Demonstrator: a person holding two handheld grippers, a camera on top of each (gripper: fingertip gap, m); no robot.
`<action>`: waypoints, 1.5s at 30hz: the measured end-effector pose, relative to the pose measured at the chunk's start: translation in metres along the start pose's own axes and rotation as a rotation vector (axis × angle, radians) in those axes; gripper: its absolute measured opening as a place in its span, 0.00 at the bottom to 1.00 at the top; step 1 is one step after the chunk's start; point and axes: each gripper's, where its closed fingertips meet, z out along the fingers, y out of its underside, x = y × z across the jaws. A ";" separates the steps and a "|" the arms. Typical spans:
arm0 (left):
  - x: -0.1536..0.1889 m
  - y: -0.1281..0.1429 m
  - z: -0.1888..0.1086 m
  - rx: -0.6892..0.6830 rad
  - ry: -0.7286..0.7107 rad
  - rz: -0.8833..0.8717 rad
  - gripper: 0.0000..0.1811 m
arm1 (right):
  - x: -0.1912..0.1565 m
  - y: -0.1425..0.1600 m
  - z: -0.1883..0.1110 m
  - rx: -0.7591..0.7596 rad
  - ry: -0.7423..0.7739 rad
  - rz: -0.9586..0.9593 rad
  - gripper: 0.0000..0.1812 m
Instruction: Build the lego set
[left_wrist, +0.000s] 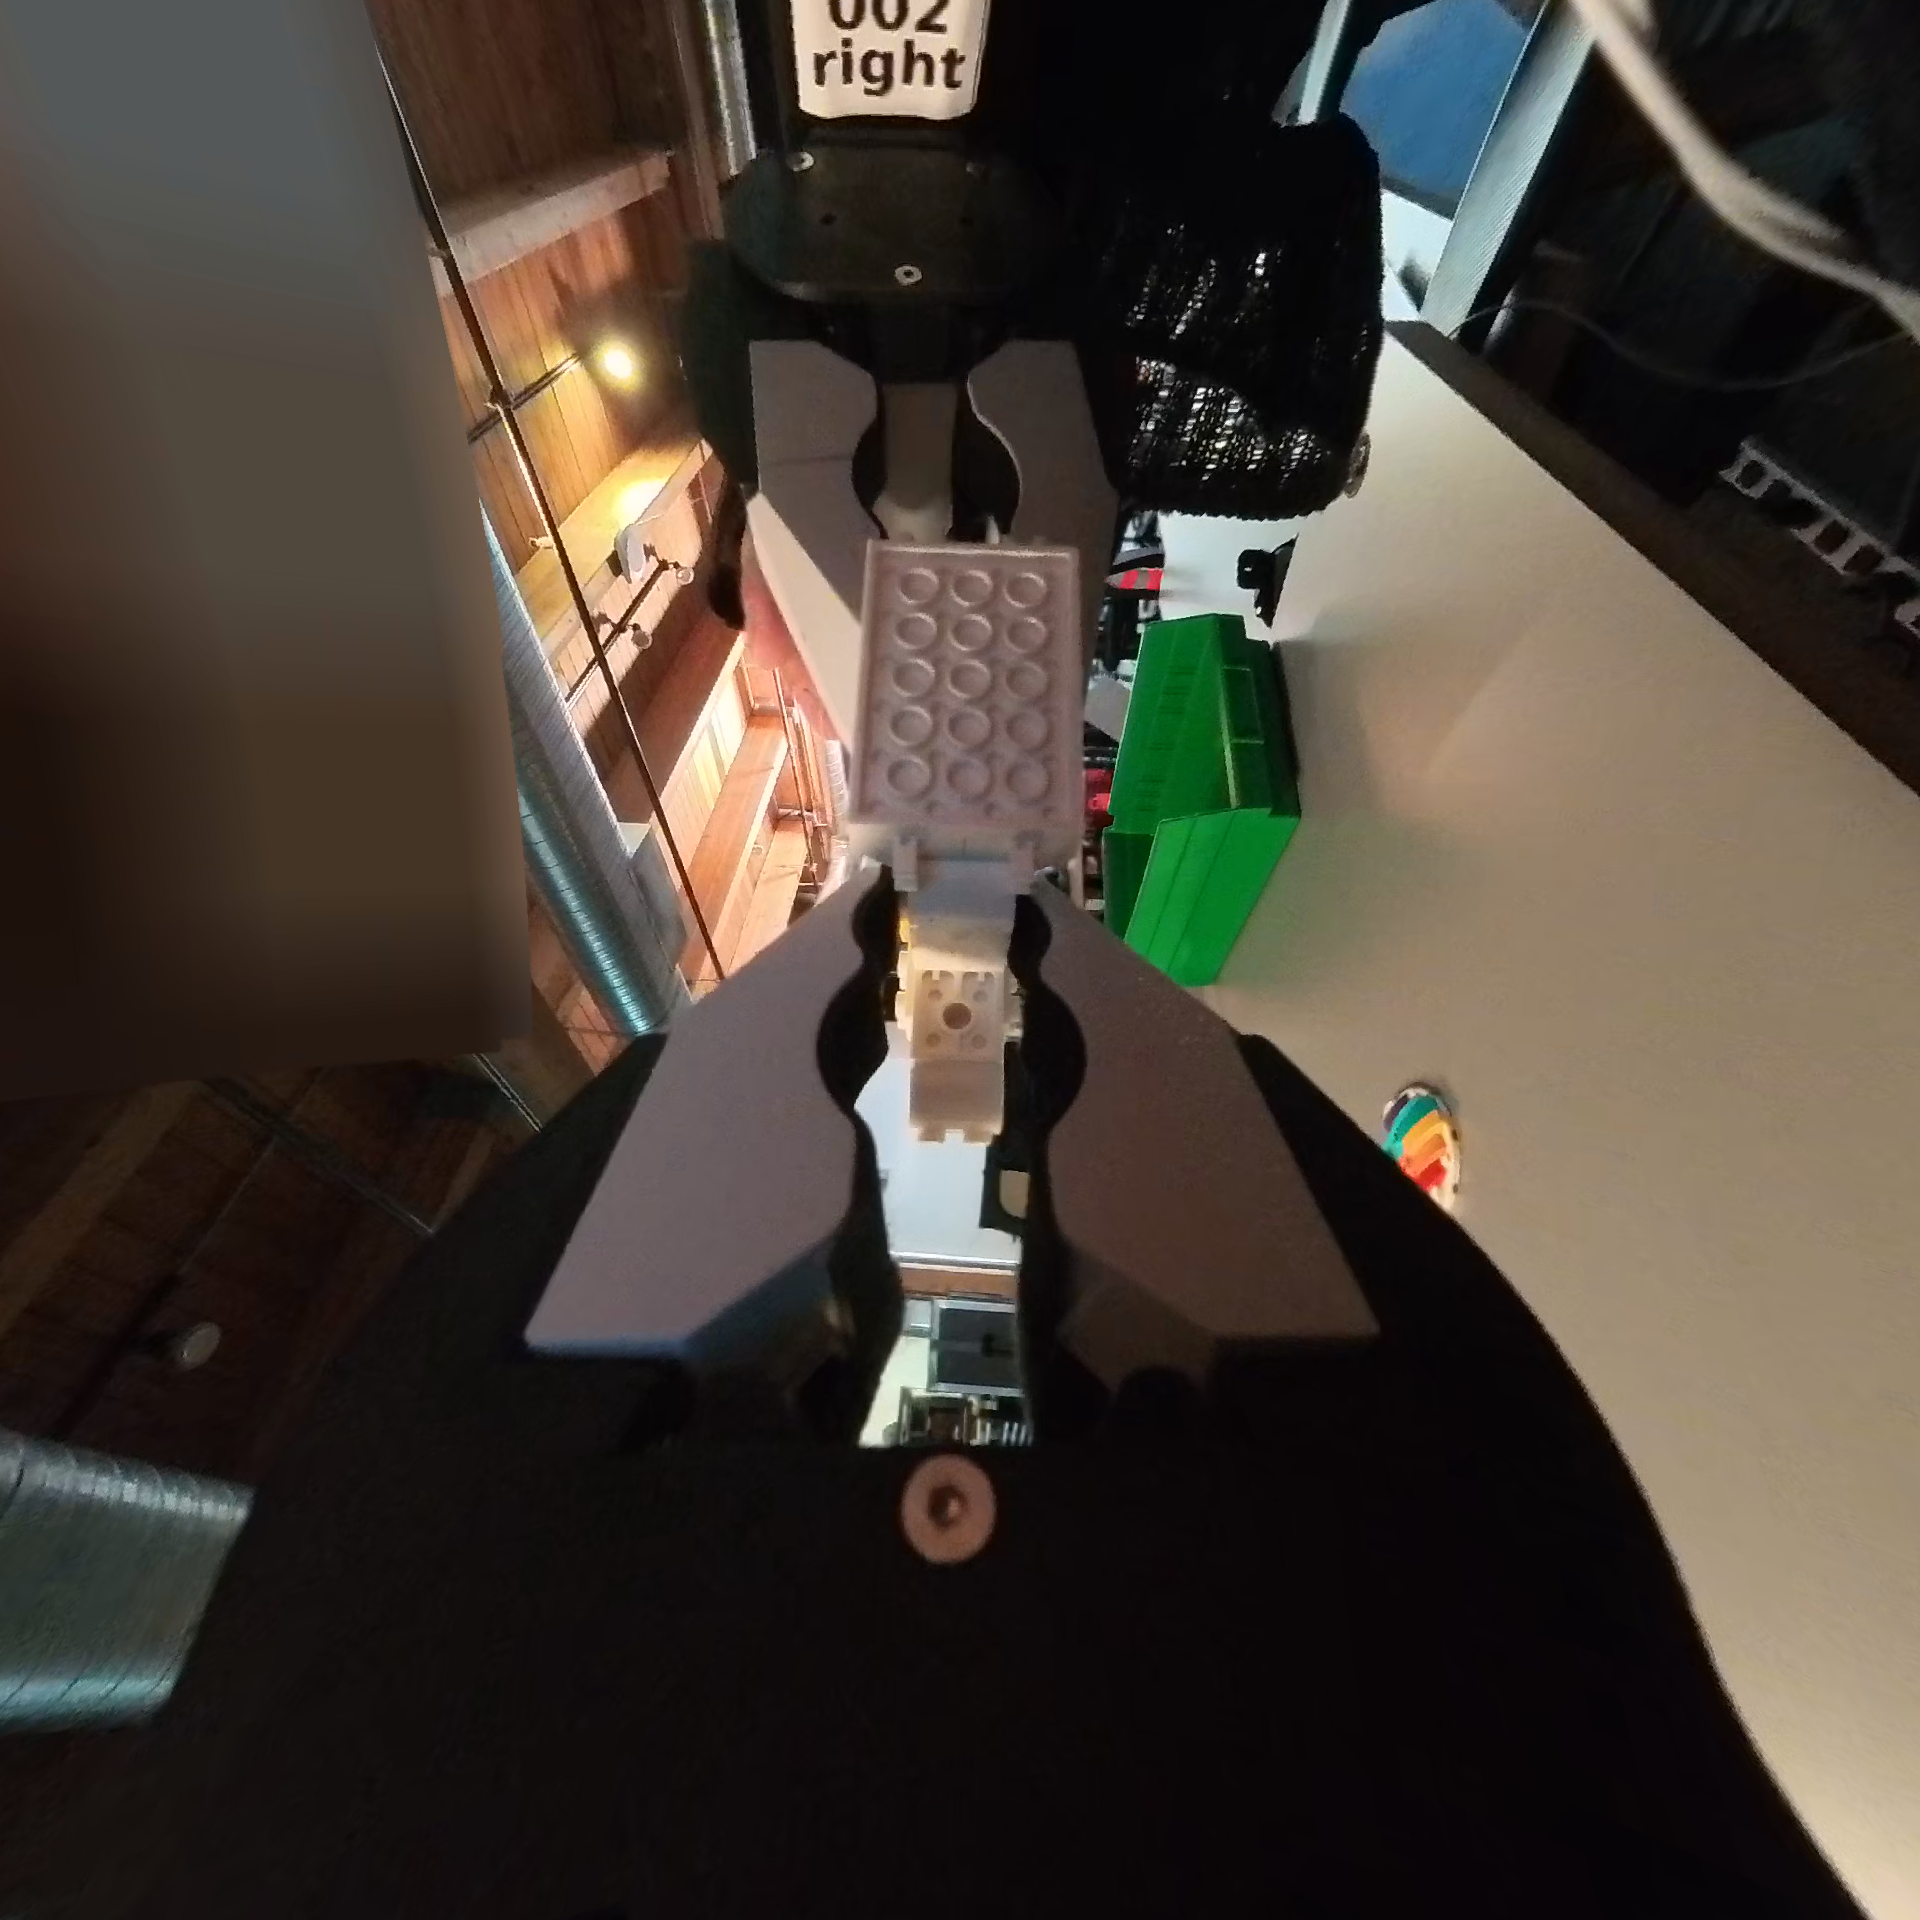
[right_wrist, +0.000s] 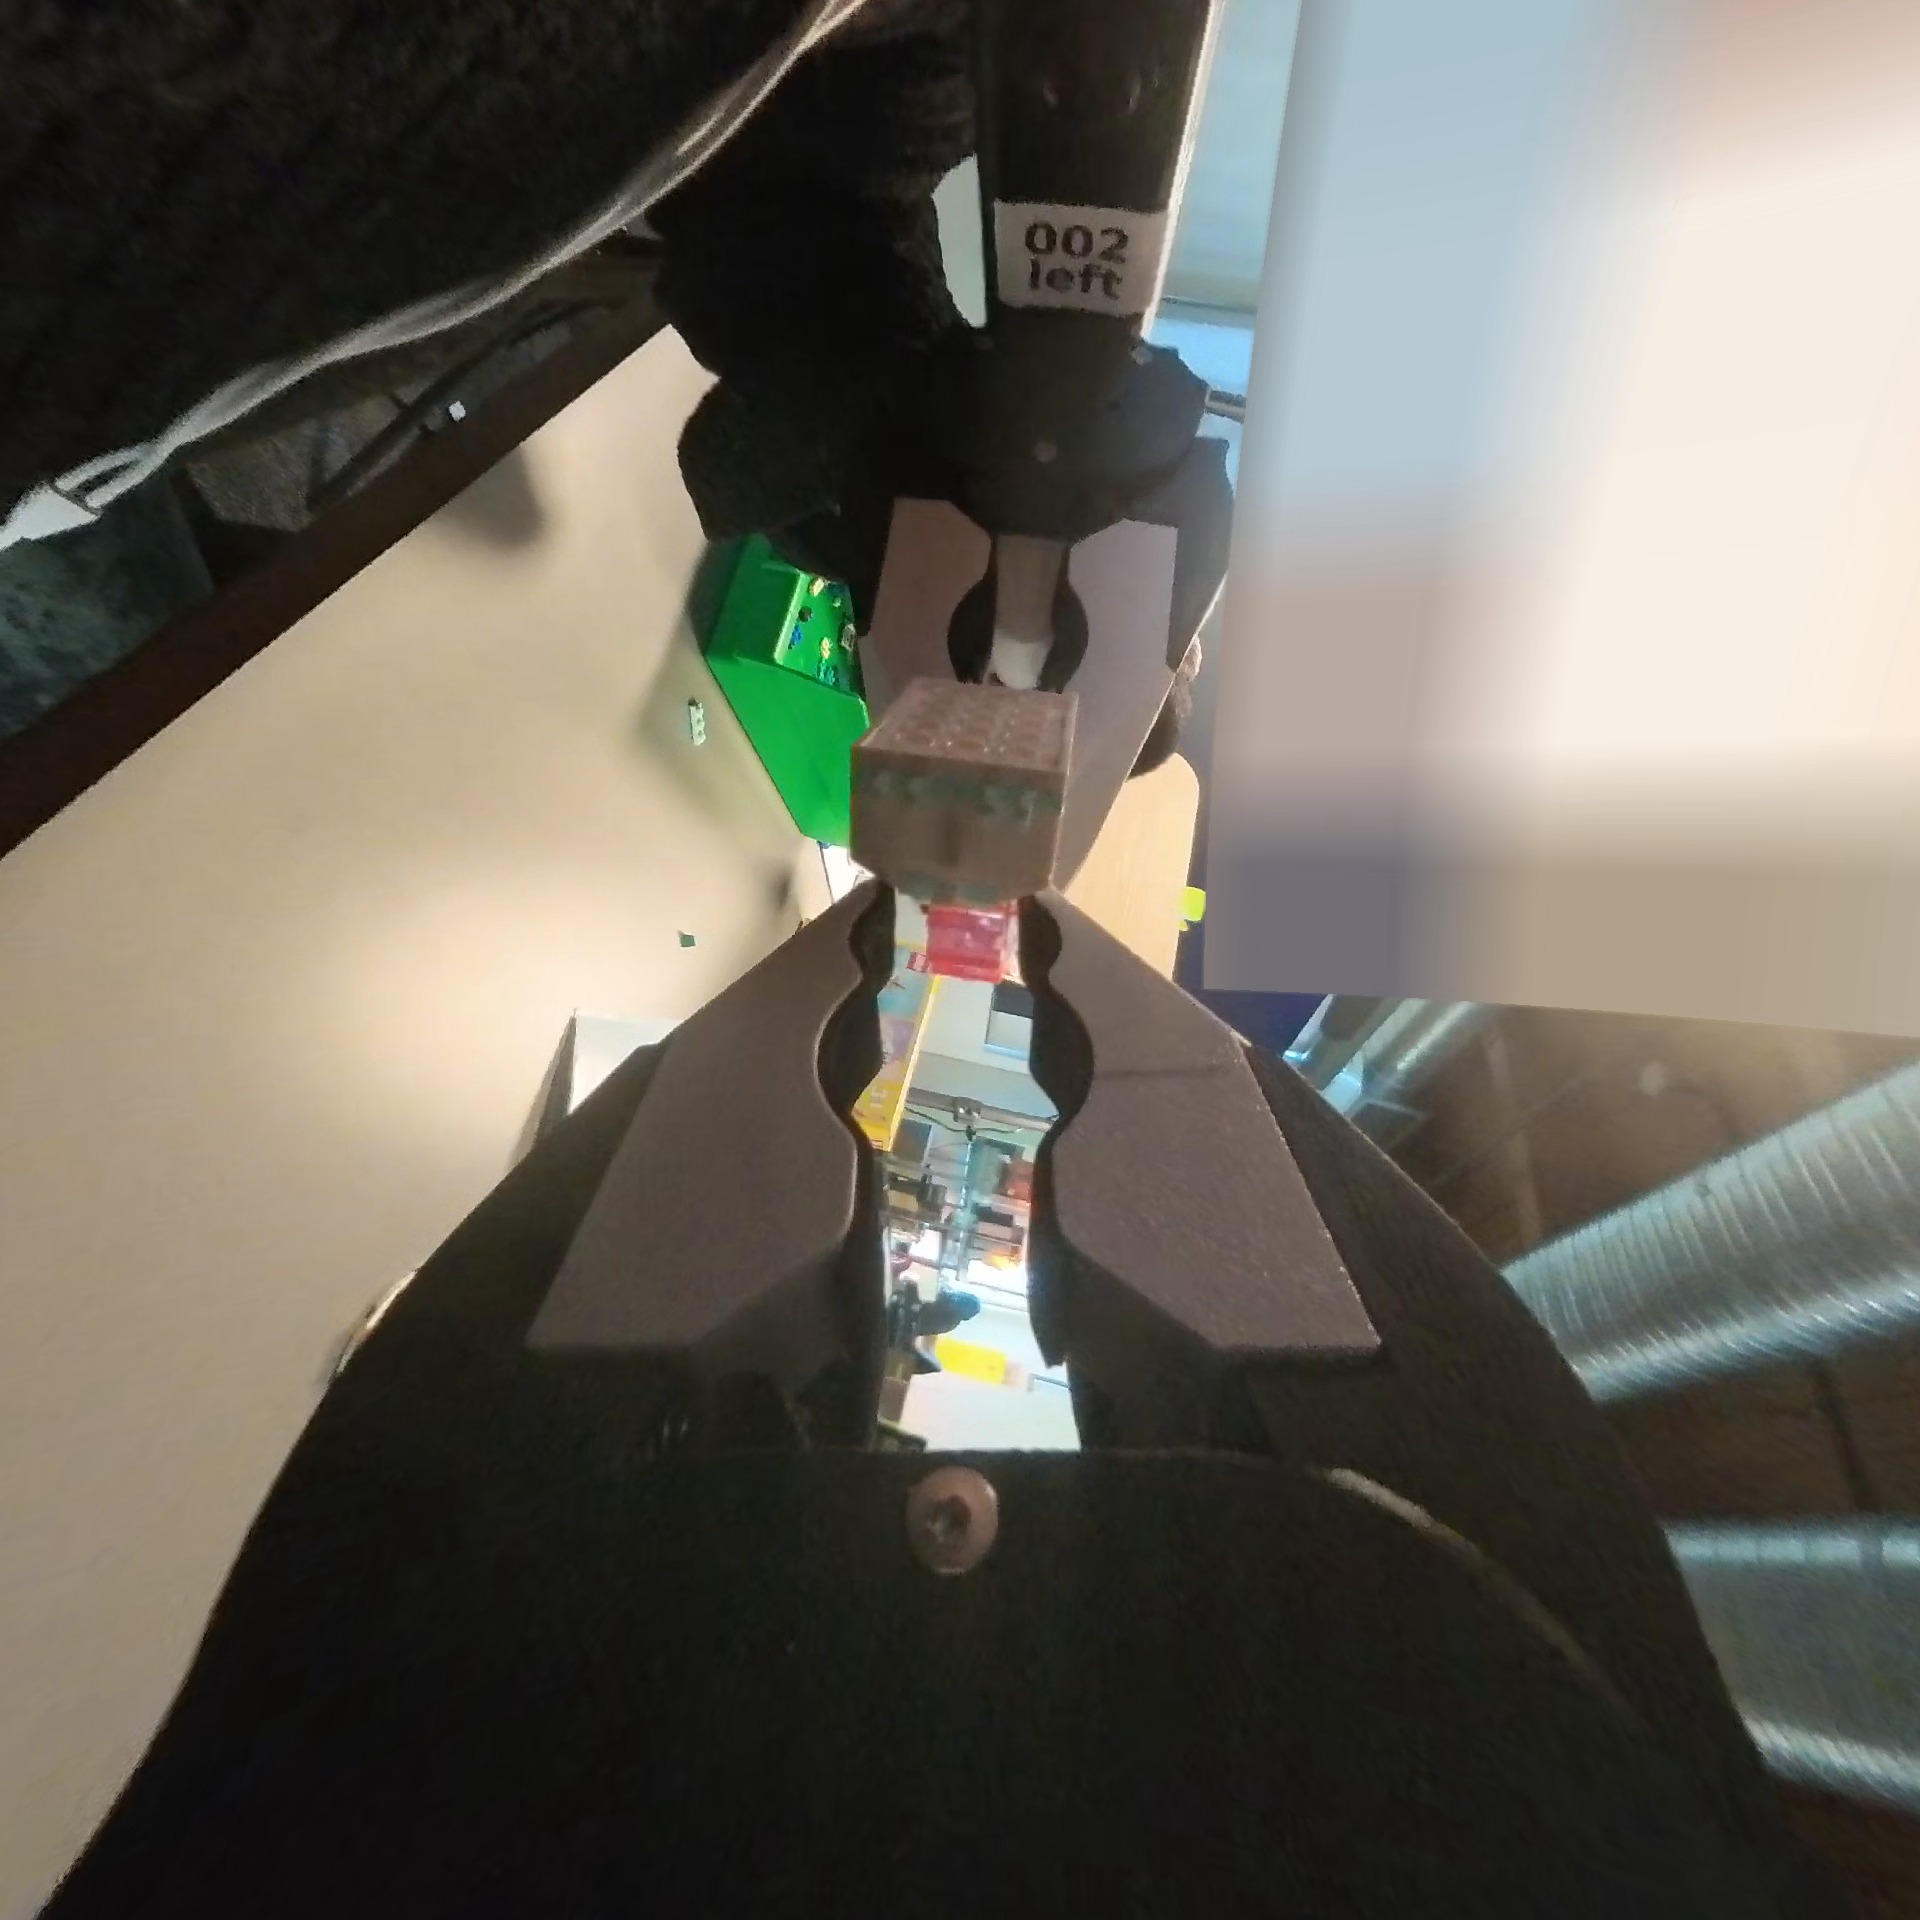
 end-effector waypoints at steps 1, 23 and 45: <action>0.000 0.000 0.000 0.002 0.002 0.000 0.11 | 0.000 -0.001 0.000 0.003 0.000 0.000 0.12; 0.011 -0.002 0.001 0.022 0.075 -0.035 0.11 | -0.015 -0.002 -0.003 0.001 -0.059 -0.118 0.13; 0.021 -0.006 0.003 0.032 0.107 -0.031 0.11 | -0.019 -0.005 -0.003 0.008 -0.191 -0.250 0.08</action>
